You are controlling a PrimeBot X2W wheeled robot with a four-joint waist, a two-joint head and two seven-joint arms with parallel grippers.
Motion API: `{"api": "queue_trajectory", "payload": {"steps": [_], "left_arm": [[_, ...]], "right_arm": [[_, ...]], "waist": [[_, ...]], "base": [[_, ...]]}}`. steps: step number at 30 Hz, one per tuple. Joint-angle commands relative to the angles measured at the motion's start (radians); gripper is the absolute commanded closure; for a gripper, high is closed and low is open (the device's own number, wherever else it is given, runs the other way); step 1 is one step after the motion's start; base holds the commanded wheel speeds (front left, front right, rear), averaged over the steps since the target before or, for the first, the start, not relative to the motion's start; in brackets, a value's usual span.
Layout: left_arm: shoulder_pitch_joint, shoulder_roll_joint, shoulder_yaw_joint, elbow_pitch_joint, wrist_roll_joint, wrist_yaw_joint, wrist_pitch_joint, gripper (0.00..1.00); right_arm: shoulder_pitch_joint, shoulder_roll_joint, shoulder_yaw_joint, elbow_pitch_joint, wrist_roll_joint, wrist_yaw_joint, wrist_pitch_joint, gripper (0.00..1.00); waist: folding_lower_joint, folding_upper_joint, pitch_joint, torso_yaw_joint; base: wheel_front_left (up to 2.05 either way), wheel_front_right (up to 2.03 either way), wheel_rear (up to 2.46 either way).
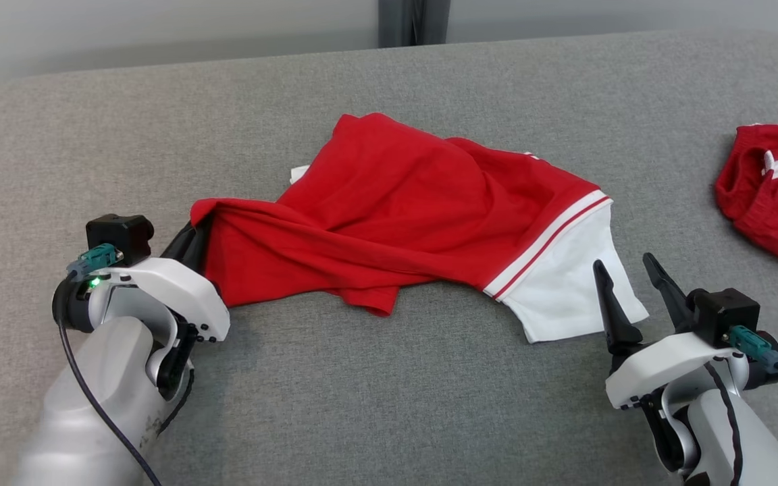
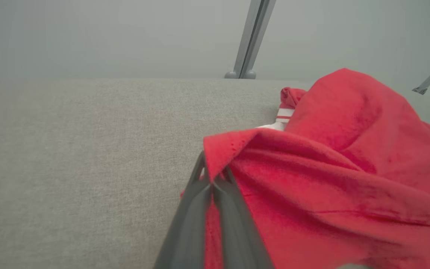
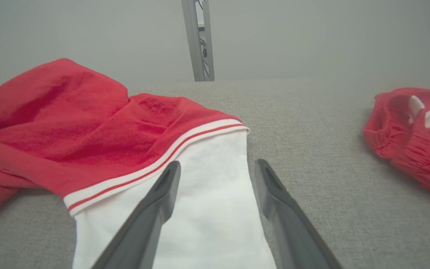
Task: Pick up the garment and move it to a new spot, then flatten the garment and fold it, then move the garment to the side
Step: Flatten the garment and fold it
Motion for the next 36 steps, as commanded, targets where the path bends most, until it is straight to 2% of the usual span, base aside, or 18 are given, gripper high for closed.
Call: {"api": "queue_trajectory", "payload": {"steps": [1, 5, 6, 7, 8, 9, 14, 19, 28, 36], "left_arm": [[-0.032, -0.006, -0.001, 0.041, 0.012, 0.010, -0.012, 1.00], [-0.069, -0.023, 0.002, 0.123, 0.019, 0.014, -0.025, 1.00], [-0.077, -0.027, 0.005, 0.140, 0.018, 0.013, -0.029, 0.83], [-0.084, -0.030, 0.009, 0.155, 0.018, 0.015, -0.031, 0.53], [-0.084, -0.030, 0.009, 0.155, 0.018, 0.015, -0.031, 0.53], [-0.090, -0.033, 0.013, 0.169, 0.016, 0.016, -0.032, 0.00], [-0.107, -0.045, 0.028, 0.205, 0.019, 0.009, -0.038, 0.00], [-0.085, -0.040, 0.076, 0.136, 0.042, 0.014, -0.039, 0.00], [0.062, -0.045, 0.237, -0.149, 0.162, 0.040, -0.039, 0.00], [0.277, -0.108, 0.373, -0.446, 0.301, 0.008, -0.039, 0.00]], "right_arm": [[-0.013, -0.002, 0.002, -0.002, 0.001, 0.000, -0.006, 0.00], [-0.021, 0.001, 0.006, -0.005, -0.002, 0.000, -0.008, 0.00], [-0.024, 0.002, 0.007, -0.006, -0.003, 0.000, -0.008, 0.00], [-0.027, 0.003, 0.007, -0.006, -0.003, 0.000, -0.008, 0.00], [-0.027, 0.003, 0.007, -0.006, -0.003, 0.000, -0.008, 0.00], [-0.028, 0.005, 0.007, -0.005, -0.005, 0.000, -0.009, 0.00], [-0.033, 0.009, 0.003, 0.002, -0.008, 0.000, -0.009, 0.00], [-0.033, 0.005, -0.002, 0.008, -0.007, 0.000, -0.009, 0.00], [-0.013, -0.007, -0.038, -0.074, -0.011, 0.000, -0.010, 0.00], [0.063, -0.005, -0.088, -0.201, -0.028, 0.000, -0.010, 0.00]], "waist": [[0.0000, 0.0000, 0.020, -0.016], [0.0000, 0.0000, 0.038, -0.025], [0.0000, 0.0000, 0.041, -0.026], [0.0000, 0.0000, 0.044, -0.026], [0.0000, 0.0000, 0.044, -0.026], [0.0000, 0.0000, 0.046, -0.026], [0.0000, 0.0000, 0.049, -0.016], [0.0000, 0.0000, 0.033, 0.006], [0.0000, 0.0000, -0.022, 0.046], [0.0000, 0.0000, -0.078, 0.068]], "base": [[0.00, 0.00, 0.00], [0.00, 0.00, 0.00], [0.00, 0.00, 0.00], [0.00, 0.00, 0.00], [0.00, 0.00, 0.00], [0.00, 0.00, 0.00], [0.00, 0.00, 0.00], [0.00, 0.00, 0.00], [0.00, 0.00, 0.00], [0.00, 0.00, 0.00]]}}
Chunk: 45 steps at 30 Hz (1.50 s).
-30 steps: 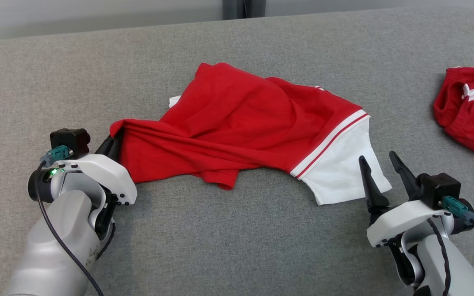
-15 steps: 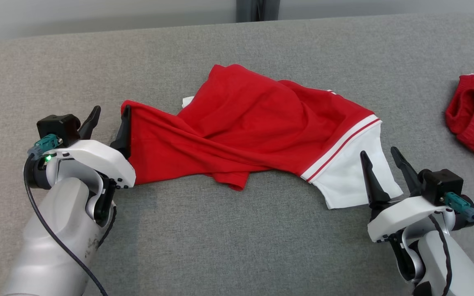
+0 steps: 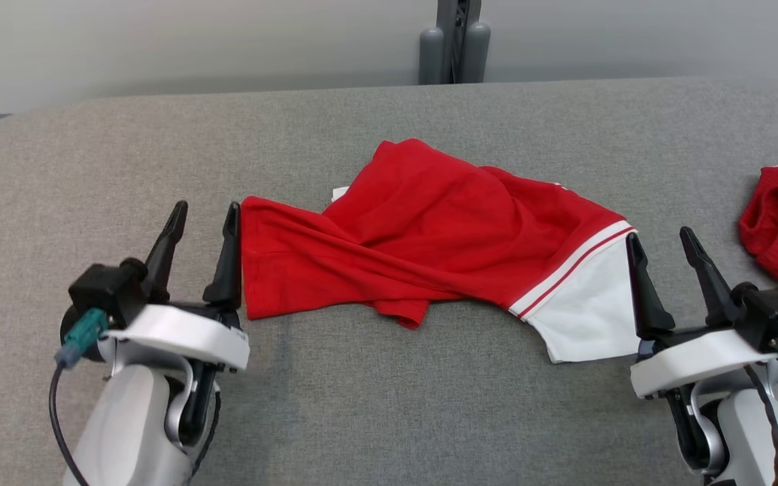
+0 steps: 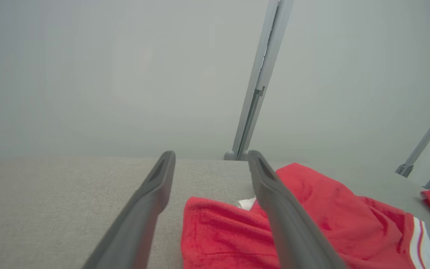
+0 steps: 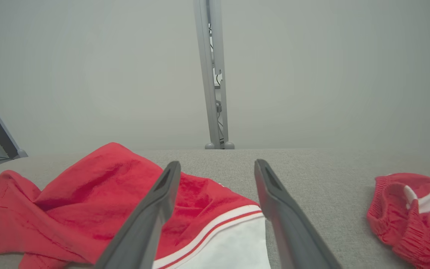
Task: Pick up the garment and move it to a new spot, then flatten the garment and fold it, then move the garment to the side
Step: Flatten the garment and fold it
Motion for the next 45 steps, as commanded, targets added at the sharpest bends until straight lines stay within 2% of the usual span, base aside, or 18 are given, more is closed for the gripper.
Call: {"api": "queue_trajectory", "payload": {"steps": [1, 9, 14, 22, 26, 31, 36, 45], "left_arm": [[0.045, -0.007, 0.021, -0.039, 0.022, -0.008, -0.004, 0.00], [0.243, -0.058, 0.133, -0.216, 0.079, -0.024, -0.004, 0.00], [0.290, -0.061, 0.118, -0.238, 0.037, -0.029, -0.004, 0.00], [0.271, -0.061, 0.118, -0.219, 0.024, -0.030, -0.004, 0.00], [0.251, -0.062, 0.100, -0.144, 0.001, -0.032, -0.004, 0.00], [0.178, -0.060, 0.101, -0.017, 0.021, -0.033, -0.004, 0.00], [0.078, -0.030, 0.106, 0.129, -0.007, -0.034, -0.004, 0.00], [-0.072, 0.033, 0.038, 0.315, -0.144, -0.034, 0.043, 0.00]], "right_arm": [[0.025, -0.005, -0.010, -0.011, -0.007, 0.000, -0.004, 0.00], [0.113, 0.012, -0.045, -0.024, 0.007, 0.000, -0.004, 0.00], [0.138, 0.016, -0.053, -0.019, 0.008, 0.000, -0.005, 0.00], [0.125, 0.020, -0.053, -0.014, 0.011, 0.000, -0.004, 0.00], [0.118, 0.023, -0.062, 0.004, 0.013, 0.000, -0.005, 0.00], [0.096, 0.032, -0.085, 0.054, -0.001, 0.000, -0.005, 0.00], [0.076, 0.045, -0.098, 0.083, 0.000, 0.000, -0.004, 0.00], [0.060, 0.055, -0.105, 0.098, -0.004, 0.000, -0.004, 0.00]], "waist": [[0.0000, 0.0000, -0.017, 0.006], [0.0000, 0.0000, -0.062, 0.011], [0.0000, 0.0000, -0.073, 0.012], [0.0000, 0.0000, -0.067, 0.002], [0.0000, 0.0000, -0.044, -0.014], [0.0000, 0.0000, -0.004, -0.044], [0.0000, 0.0000, 0.033, -0.078], [0.0000, 0.0000, 0.073, -0.112]], "base": [[0.00, 0.00, 0.00], [0.00, 0.00, 0.00], [0.00, 0.00, 0.00], [0.00, 0.00, 0.00], [0.00, 0.00, 0.00], [0.00, 0.00, 0.00], [0.00, 0.00, 0.00], [0.00, 0.00, 0.00]]}}
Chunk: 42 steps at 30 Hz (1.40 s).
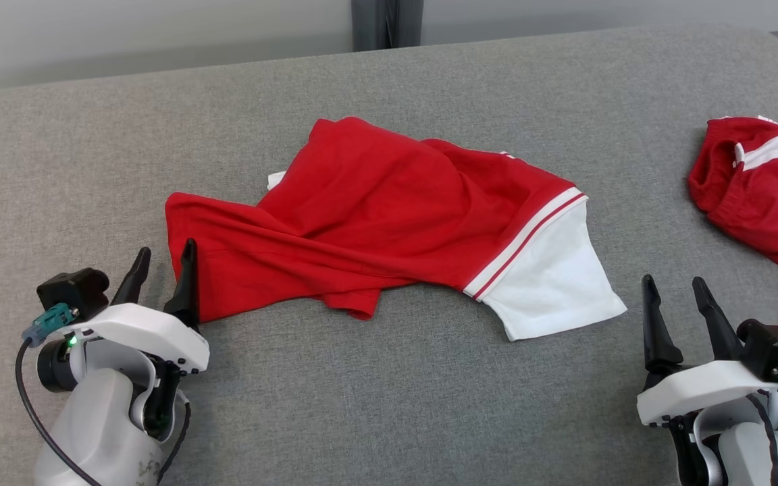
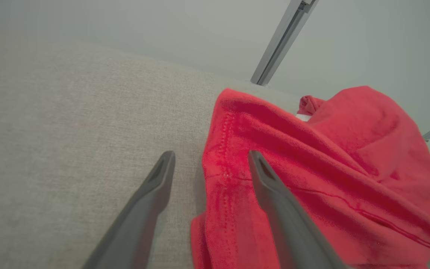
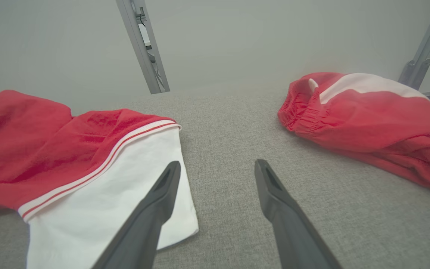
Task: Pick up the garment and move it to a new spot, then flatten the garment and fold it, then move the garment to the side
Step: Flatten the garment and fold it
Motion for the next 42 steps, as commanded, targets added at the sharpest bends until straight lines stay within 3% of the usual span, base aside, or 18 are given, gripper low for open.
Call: {"api": "queue_trajectory", "payload": {"steps": [1, 9, 11, 12, 13, 14, 17, 32, 42], "left_arm": [[-0.023, 0.011, -0.027, 0.020, -0.028, -0.004, 0.009, 0.00], [-0.055, 0.033, -0.135, 0.056, -0.126, -0.003, 0.004, 0.00], [-0.059, 0.038, -0.152, 0.062, -0.141, -0.003, -0.005, 0.19], [-0.060, 0.039, -0.161, 0.066, -0.150, -0.003, -0.007, 0.55], [-0.061, 0.039, -0.169, 0.068, -0.155, -0.003, -0.012, 0.67], [-0.061, 0.039, -0.169, 0.068, -0.155, -0.003, -0.012, 0.67], [-0.063, 0.042, -0.192, 0.073, -0.173, -0.003, -0.024, 1.00], [-0.068, 0.060, -0.239, 0.034, -0.187, -0.003, -0.044, 1.00], [-0.040, 0.048, -0.233, 0.011, -0.162, -0.003, -0.044, 1.00]], "right_arm": [[-0.006, -0.001, -0.004, 0.002, -0.005, 0.000, -0.005, 0.00], [-0.014, 0.002, -0.017, 0.018, -0.012, 0.000, -0.005, 0.00], [-0.014, 0.003, -0.023, 0.023, -0.016, 0.000, -0.005, 0.00], [-0.014, 0.003, -0.025, 0.025, -0.019, 0.000, -0.005, 0.00], [-0.014, 0.004, -0.027, 0.028, -0.020, 0.000, -0.005, 0.00], [-0.014, 0.004, -0.027, 0.028, -0.020, 0.000, -0.005, 0.00], [-0.018, 0.005, -0.028, 0.039, -0.022, 0.000, -0.005, 0.00], [-0.062, -0.020, -0.020, 0.158, 0.057, 0.000, 0.028, 0.00], [-0.066, -0.034, 0.095, 0.208, 0.208, 0.000, 0.081, 0.00]], "waist": [[0.0000, 0.0000, 0.008, -0.007], [0.0000, 0.0000, 0.018, -0.007], [0.0000, 0.0000, 0.016, -0.003], [0.0000, 0.0000, 0.015, 0.000], [0.0000, 0.0000, 0.013, 0.002], [0.0000, 0.0000, 0.013, 0.002], [0.0000, 0.0000, 0.010, 0.010], [0.0000, 0.0000, 0.024, 0.043], [0.0000, 0.0000, 0.025, 0.069]], "base": [[0.00, 0.00, 0.00], [0.00, 0.00, 0.00], [0.00, 0.00, 0.00], [0.00, 0.00, 0.00], [0.00, 0.00, 0.00], [0.00, 0.00, 0.00], [0.00, 0.00, 0.00], [0.00, 0.00, 0.00], [0.00, 0.00, 0.00]]}}
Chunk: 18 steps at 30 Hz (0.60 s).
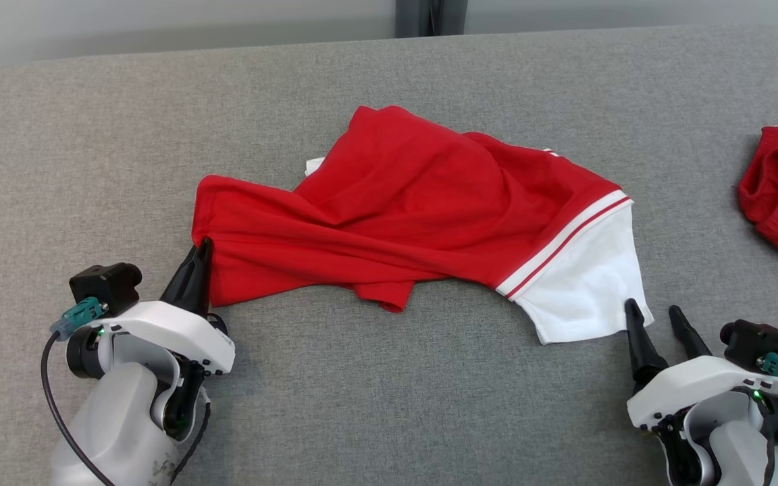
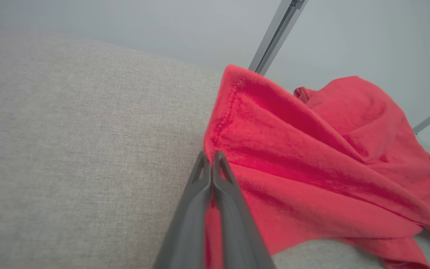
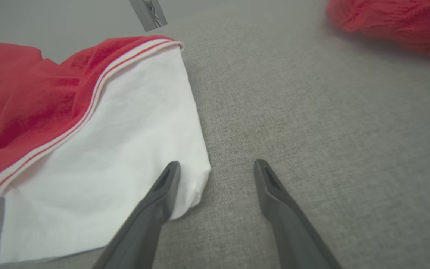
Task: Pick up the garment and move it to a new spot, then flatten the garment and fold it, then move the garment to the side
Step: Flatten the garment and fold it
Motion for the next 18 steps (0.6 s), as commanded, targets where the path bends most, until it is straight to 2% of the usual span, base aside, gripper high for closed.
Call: {"api": "queue_trajectory", "payload": {"steps": [1, 4, 5, 7, 10, 18], "left_arm": [[0.005, 0.005, 0.006, -0.003, 0.006, -0.002, -0.004, 1.00], [0.007, 0.002, 0.009, -0.004, 0.009, -0.002, -0.004, 1.00], [0.007, 0.001, 0.010, -0.005, 0.011, -0.002, -0.004, 1.00], [0.009, 0.000, 0.014, -0.009, 0.016, -0.002, -0.004, 1.00], [0.015, -0.001, 0.021, -0.012, 0.018, -0.002, -0.004, 1.00], [0.025, -0.007, 0.033, -0.022, 0.028, -0.002, -0.005, 1.00]], "right_arm": [[0.012, -0.004, 0.012, 0.008, 0.021, 0.000, 0.007, 0.00], [0.016, -0.009, 0.036, 0.006, 0.054, 0.000, 0.013, 0.00], [0.018, -0.010, 0.045, 0.003, 0.065, 0.000, 0.018, 0.11], [0.019, -0.011, 0.060, -0.007, 0.093, 0.000, 0.026, 0.53], [0.018, -0.024, 0.074, -0.021, 0.125, 0.000, 0.033, 1.00], [0.021, -0.052, 0.095, -0.055, 0.167, 0.000, 0.028, 1.00]], "waist": [[0.0000, -0.0001, -0.001, 0.002], [0.0000, -0.0001, -0.004, 0.005], [0.0000, -0.0001, -0.005, 0.006], [0.0000, -0.0001, -0.007, 0.007], [0.0000, -0.0001, -0.011, 0.005], [0.0000, -0.0001, -0.027, 0.002]], "base": [[0.00, 0.00, 0.00], [0.00, 0.00, 0.00], [0.00, 0.00, 0.00], [0.00, 0.00, 0.00], [0.00, 0.00, 0.00], [0.00, 0.00, 0.00]]}}
